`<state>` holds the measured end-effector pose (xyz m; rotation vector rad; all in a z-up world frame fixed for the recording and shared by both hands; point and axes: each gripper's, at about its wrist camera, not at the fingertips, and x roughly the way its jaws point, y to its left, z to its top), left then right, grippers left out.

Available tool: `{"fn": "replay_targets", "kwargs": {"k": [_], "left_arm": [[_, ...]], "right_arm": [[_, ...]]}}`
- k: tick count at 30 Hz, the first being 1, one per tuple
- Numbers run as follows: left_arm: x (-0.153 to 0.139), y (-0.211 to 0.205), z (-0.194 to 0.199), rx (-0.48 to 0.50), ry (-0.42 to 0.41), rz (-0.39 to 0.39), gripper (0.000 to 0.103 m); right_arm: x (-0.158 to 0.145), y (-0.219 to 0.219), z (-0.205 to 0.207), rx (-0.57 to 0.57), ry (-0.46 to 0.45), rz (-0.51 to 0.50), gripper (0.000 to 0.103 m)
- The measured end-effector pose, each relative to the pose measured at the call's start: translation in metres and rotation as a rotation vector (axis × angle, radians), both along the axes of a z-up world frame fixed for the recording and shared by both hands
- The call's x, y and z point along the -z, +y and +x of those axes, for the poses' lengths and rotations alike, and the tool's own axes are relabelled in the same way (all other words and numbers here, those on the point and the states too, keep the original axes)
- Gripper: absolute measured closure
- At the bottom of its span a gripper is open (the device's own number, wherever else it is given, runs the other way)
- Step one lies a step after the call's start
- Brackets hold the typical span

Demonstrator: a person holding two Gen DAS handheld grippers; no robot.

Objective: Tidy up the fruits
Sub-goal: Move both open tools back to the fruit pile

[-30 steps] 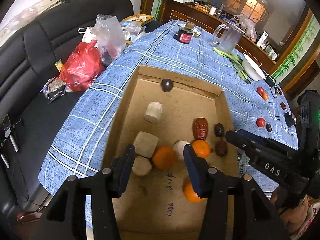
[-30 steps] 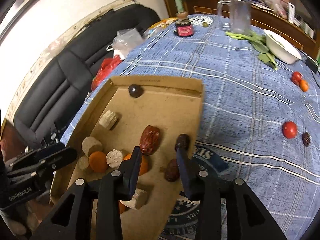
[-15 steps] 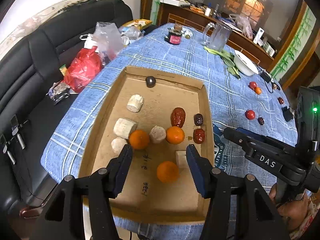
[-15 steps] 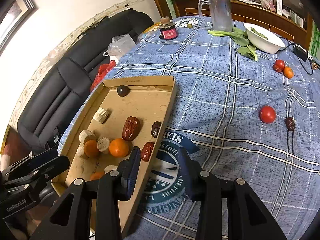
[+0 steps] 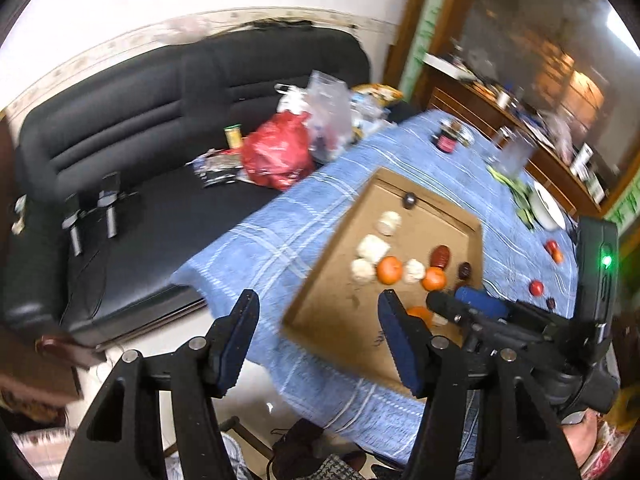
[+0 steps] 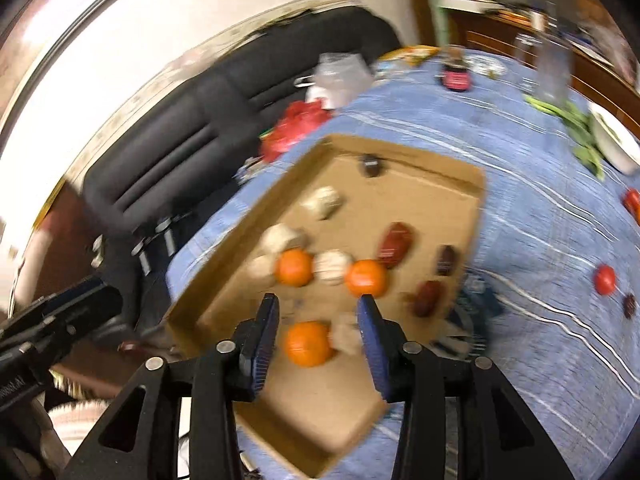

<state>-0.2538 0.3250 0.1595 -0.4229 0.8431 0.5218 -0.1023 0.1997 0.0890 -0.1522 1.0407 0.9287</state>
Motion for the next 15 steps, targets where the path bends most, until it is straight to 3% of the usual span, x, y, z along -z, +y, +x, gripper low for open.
{"fn": "replay_targets", "kwargs": {"k": [7, 15], "left_arm": [[0.0, 0.008, -0.032, -0.084, -0.029, -0.016, 0.041], [-0.001, 0.003, -0.03, -0.069, -0.026, -0.023, 0.041]], "right_arm": [[0.006, 0.017, -0.034, -0.115, -0.018, -0.024, 0.054], [0.01, 0.016, -0.032, -0.114, -0.015, -0.036, 0.054]]}}
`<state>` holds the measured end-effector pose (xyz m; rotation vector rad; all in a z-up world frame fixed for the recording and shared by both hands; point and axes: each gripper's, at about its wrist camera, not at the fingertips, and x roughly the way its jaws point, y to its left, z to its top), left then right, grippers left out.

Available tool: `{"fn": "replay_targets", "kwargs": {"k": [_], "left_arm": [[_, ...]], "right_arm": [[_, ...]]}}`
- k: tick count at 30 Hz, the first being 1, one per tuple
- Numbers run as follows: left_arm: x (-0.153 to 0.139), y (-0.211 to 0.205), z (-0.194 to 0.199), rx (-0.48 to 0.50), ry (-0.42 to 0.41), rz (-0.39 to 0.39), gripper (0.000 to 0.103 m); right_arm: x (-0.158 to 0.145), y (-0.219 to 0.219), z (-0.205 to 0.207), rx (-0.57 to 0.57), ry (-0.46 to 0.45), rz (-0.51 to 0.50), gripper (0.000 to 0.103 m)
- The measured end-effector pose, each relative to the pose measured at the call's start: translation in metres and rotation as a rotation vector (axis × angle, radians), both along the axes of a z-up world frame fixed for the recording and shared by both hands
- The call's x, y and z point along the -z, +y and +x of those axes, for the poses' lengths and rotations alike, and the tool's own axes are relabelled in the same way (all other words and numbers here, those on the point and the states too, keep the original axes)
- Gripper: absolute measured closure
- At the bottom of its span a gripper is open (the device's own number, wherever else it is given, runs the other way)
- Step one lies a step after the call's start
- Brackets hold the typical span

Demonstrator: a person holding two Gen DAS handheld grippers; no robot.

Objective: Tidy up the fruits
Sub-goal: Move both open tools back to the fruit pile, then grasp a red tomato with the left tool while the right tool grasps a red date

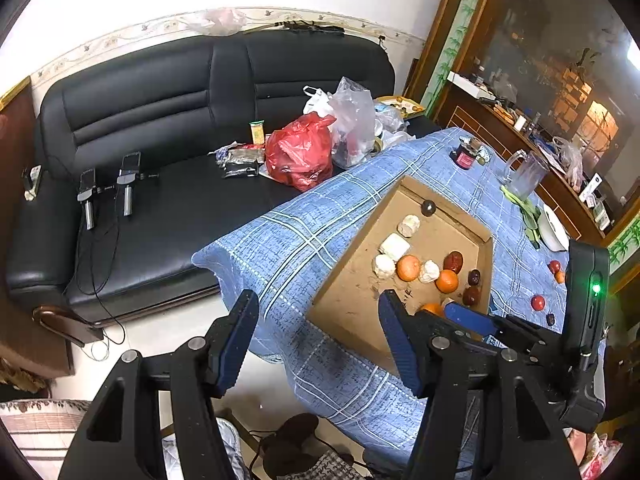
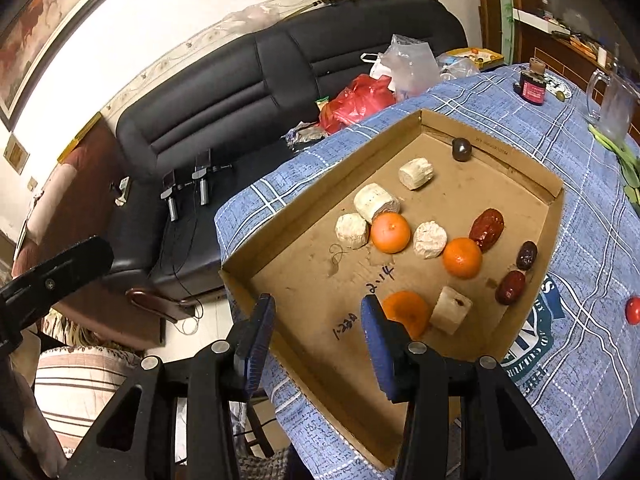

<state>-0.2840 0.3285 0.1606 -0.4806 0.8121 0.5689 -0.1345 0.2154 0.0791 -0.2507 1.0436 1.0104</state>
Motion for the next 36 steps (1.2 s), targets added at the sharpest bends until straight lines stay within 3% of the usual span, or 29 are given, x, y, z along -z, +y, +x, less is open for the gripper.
{"fn": "replay_targets", "kwargs": {"k": [5, 11, 21, 24, 30, 32, 34, 36], "left_arm": [[0.007, -0.008, 0.016, 0.05, 0.024, -0.01, 0.041], [0.03, -0.033, 0.07, 0.202, 0.065, -0.066, 0.041], [0.073, -0.143, 0.199, 0.625, 0.14, -0.139, 0.041], [0.083, -0.18, 0.233, 0.735, 0.154, -0.141, 0.041], [0.106, -0.231, 0.29, 0.899, 0.136, -0.184, 0.041], [0.113, -0.242, 0.304, 0.924, 0.14, -0.193, 0.048], [0.119, -0.247, 0.317, 0.938, 0.143, -0.216, 0.062], [0.126, -0.249, 0.331, 0.938, 0.145, -0.238, 0.064]], "right_arm": [[0.002, -0.011, 0.01, 0.04, 0.016, 0.002, 0.054], [0.009, -0.054, 0.036, 0.169, 0.023, -0.01, 0.054], [0.035, -0.246, 0.101, 0.733, 0.077, -0.086, 0.054], [0.036, -0.288, 0.114, 0.842, 0.089, -0.085, 0.055], [0.031, -0.314, 0.157, 0.868, 0.066, -0.024, 0.055], [0.032, -0.312, 0.171, 0.856, 0.052, -0.025, 0.055], [0.039, -0.306, 0.182, 0.836, 0.041, -0.046, 0.055], [0.048, -0.306, 0.192, 0.808, 0.04, -0.063, 0.055]]}}
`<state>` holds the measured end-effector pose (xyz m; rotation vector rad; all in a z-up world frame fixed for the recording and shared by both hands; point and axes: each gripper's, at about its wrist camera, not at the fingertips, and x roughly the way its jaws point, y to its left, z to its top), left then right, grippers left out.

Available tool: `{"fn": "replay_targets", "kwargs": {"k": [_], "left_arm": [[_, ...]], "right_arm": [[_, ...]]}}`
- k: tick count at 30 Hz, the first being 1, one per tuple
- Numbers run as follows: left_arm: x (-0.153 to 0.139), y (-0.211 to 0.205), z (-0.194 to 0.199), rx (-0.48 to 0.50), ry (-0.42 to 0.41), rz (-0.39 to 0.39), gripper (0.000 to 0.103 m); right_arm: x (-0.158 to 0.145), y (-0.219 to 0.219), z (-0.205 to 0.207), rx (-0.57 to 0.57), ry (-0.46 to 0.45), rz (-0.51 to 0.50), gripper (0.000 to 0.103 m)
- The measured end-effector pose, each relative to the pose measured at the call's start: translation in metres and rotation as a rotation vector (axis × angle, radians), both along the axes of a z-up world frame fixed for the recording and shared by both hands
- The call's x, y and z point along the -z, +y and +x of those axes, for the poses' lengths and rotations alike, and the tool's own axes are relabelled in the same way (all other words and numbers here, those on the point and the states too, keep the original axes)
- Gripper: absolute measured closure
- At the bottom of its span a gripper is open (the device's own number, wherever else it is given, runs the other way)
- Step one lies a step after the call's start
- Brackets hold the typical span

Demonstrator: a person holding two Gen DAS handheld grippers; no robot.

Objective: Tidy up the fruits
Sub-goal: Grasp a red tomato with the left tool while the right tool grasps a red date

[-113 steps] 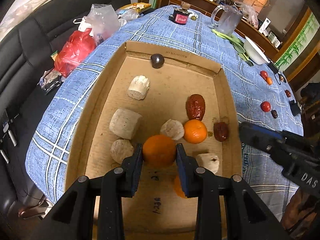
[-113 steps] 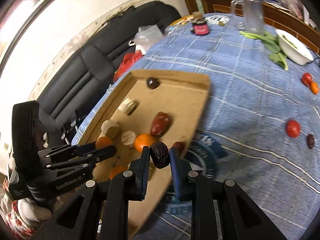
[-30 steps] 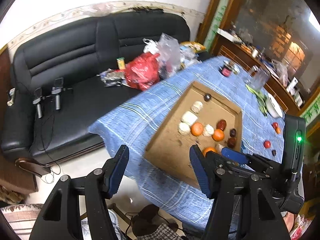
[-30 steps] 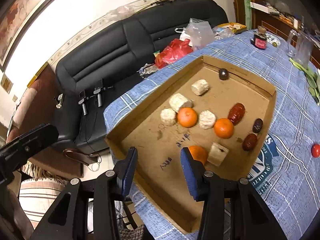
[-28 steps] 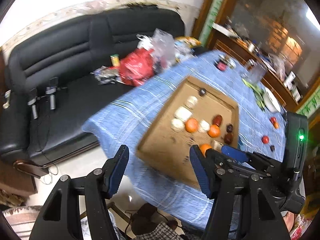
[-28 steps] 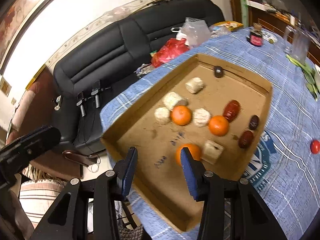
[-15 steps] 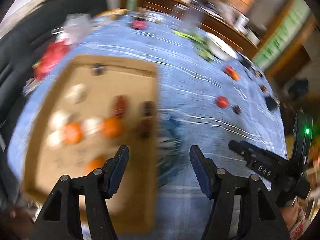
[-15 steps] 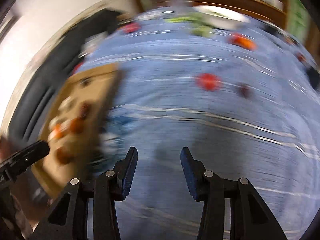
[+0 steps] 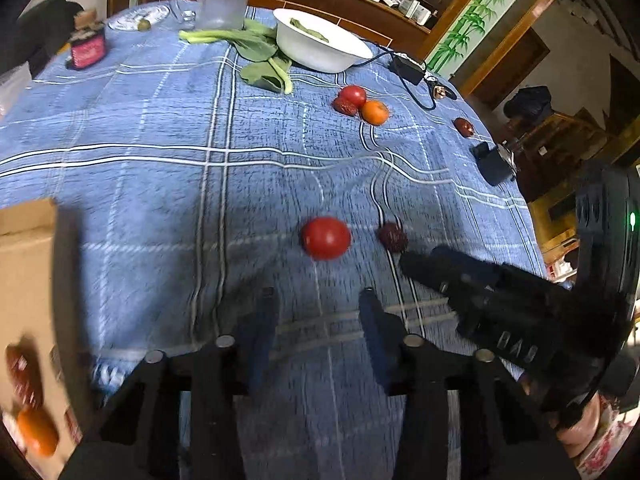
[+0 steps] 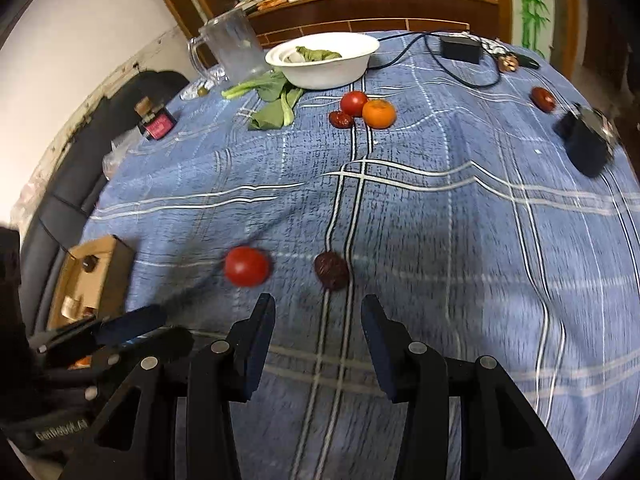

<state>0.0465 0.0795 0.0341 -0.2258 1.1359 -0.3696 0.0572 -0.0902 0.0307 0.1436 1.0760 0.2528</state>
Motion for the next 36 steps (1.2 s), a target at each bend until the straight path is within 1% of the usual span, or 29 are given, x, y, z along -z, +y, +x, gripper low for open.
{"fn": "replay_targets", "kwargs": {"k": [5, 6, 8, 9, 10, 11, 16, 20, 23, 26, 27, 29, 30, 33, 36], "left_arm": [[0.008, 0.004, 0.015, -0.004, 0.016, -0.019, 0.065], [0.009, 0.005, 0.015, -0.007, 0.021, -0.024, 0.065], [0.011, 0.006, 0.016, -0.012, 0.03, -0.03, 0.065], [0.012, 0.006, 0.016, -0.011, 0.034, -0.033, 0.065], [0.012, 0.004, 0.016, -0.007, 0.033, -0.032, 0.065], [0.012, 0.002, 0.016, -0.001, 0.03, -0.031, 0.065], [0.007, -0.016, 0.02, 0.046, 0.002, -0.016, 0.065], [0.009, -0.029, 0.029, 0.067, -0.009, 0.001, 0.065], [0.012, -0.04, 0.036, 0.083, -0.026, 0.054, 0.065], [0.022, -0.042, 0.042, 0.085, -0.009, 0.09, 0.065], [0.021, -0.043, 0.041, 0.086, -0.035, 0.095, 0.065], [0.021, -0.046, 0.04, 0.086, -0.039, 0.123, 0.068], [0.021, -0.045, 0.039, 0.083, -0.041, 0.129, 0.074], [0.019, -0.039, 0.036, 0.068, -0.026, 0.112, 0.074], [0.012, -0.028, 0.025, 0.045, -0.027, 0.094, 0.074]], "right_arm": [[0.017, 0.007, 0.014, -0.041, 0.008, -0.033, 0.056], [0.017, 0.01, 0.016, -0.05, -0.013, -0.048, 0.057], [0.018, 0.015, 0.022, -0.069, -0.024, -0.061, 0.06], [0.018, 0.017, 0.024, -0.075, -0.025, -0.066, 0.065], [0.018, 0.019, 0.026, -0.082, -0.026, -0.072, 0.074], [0.019, 0.02, 0.027, -0.089, -0.017, -0.067, 0.08], [0.016, 0.008, 0.017, -0.064, -0.013, -0.035, 0.08], [0.009, -0.005, 0.007, -0.037, -0.015, -0.014, 0.08], [0.006, -0.01, 0.0, -0.02, -0.012, 0.006, 0.079], [0.005, -0.013, -0.006, -0.008, -0.007, 0.019, 0.079], [0.006, -0.014, -0.008, -0.003, -0.004, 0.024, 0.079], [0.006, -0.016, -0.012, 0.007, 0.001, 0.034, 0.079], [0.006, -0.016, -0.013, 0.009, 0.003, 0.037, 0.079], [0.003, -0.015, -0.018, 0.007, 0.001, 0.037, 0.079], [-0.004, -0.014, -0.024, 0.004, -0.004, 0.051, 0.079]]}}
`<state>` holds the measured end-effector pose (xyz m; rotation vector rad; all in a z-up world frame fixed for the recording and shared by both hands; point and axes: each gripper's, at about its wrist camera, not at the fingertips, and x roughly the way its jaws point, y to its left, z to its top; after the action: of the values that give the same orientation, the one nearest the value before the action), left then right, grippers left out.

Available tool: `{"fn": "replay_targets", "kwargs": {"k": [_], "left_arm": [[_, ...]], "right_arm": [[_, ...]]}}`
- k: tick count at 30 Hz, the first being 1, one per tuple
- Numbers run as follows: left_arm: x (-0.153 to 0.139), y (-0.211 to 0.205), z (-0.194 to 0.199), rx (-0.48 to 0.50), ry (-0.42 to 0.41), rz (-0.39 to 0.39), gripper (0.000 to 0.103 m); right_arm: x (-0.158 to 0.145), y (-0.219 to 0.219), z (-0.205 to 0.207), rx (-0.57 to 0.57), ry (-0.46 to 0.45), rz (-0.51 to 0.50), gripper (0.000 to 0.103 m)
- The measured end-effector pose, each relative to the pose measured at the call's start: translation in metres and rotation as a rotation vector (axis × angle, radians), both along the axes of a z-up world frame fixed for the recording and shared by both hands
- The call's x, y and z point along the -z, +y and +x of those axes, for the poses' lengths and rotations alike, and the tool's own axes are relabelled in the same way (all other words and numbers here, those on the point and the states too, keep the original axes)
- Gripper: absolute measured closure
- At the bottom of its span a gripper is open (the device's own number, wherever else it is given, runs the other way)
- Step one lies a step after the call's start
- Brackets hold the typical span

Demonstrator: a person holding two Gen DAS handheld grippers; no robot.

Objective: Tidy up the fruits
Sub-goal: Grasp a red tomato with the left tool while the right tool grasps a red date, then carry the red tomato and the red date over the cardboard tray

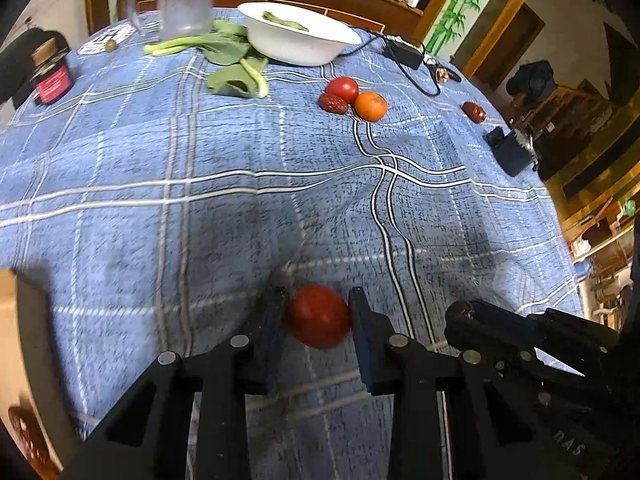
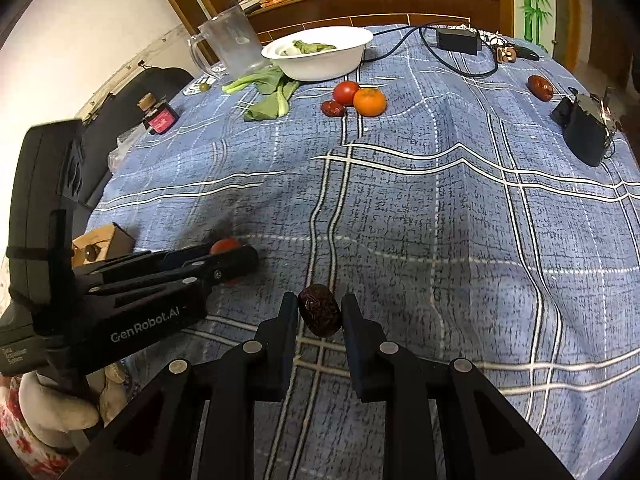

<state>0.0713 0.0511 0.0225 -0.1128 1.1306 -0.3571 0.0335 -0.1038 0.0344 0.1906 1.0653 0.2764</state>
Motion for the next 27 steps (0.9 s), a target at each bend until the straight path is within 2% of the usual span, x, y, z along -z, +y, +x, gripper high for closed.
{"fn": "replay_targets", "kwargs": {"k": [8, 11, 14, 17, 20, 23, 27], "left_arm": [[-0.045, 0.065, -0.045, -0.12, -0.038, -0.096, 0.074], [-0.063, 0.11, -0.059, -0.202, -0.059, -0.113, 0.074], [-0.071, 0.161, -0.068, -0.293, -0.072, -0.085, 0.074], [-0.063, 0.214, -0.071, -0.387, -0.035, -0.053, 0.074], [-0.05, 0.252, -0.071, -0.437, -0.005, -0.026, 0.074], [-0.037, 0.278, -0.065, -0.458, 0.023, -0.011, 0.074], [-0.021, 0.295, -0.051, -0.455, 0.061, -0.002, 0.073]], "right_arm": [[-0.021, 0.038, -0.011, -0.062, -0.009, 0.061, 0.079], [-0.035, 0.073, -0.012, -0.131, -0.027, 0.078, 0.079], [-0.051, 0.121, -0.012, -0.228, -0.052, 0.081, 0.079], [-0.058, 0.169, -0.013, -0.32, -0.063, 0.08, 0.078], [-0.057, 0.211, -0.012, -0.386, -0.057, 0.078, 0.078], [-0.049, 0.257, -0.009, -0.445, -0.05, 0.043, 0.078], [-0.029, 0.296, -0.002, -0.478, -0.029, -0.013, 0.078]]}}
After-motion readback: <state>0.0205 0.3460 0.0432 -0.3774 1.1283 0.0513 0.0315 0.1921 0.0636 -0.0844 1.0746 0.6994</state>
